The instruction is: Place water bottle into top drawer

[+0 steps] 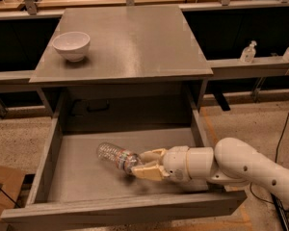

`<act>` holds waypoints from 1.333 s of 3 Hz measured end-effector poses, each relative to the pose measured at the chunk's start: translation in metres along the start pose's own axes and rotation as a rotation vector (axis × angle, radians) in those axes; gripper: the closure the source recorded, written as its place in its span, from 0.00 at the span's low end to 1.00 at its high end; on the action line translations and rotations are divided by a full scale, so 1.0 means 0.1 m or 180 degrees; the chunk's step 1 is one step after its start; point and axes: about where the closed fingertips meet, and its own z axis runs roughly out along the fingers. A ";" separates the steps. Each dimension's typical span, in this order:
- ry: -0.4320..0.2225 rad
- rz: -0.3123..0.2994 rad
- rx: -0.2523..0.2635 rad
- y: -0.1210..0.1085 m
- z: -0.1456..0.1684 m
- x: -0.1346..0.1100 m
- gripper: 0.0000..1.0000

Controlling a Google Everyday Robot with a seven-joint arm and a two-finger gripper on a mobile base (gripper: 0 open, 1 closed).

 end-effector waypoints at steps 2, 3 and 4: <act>0.0014 -0.0028 -0.0027 0.02 0.01 -0.03 0.04; 0.0015 -0.0030 -0.0033 0.03 0.01 -0.04 0.00; 0.0015 -0.0030 -0.0033 0.03 0.01 -0.04 0.00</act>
Offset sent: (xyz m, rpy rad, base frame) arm -0.0002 0.0007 0.0032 -0.0030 -0.0037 0.0078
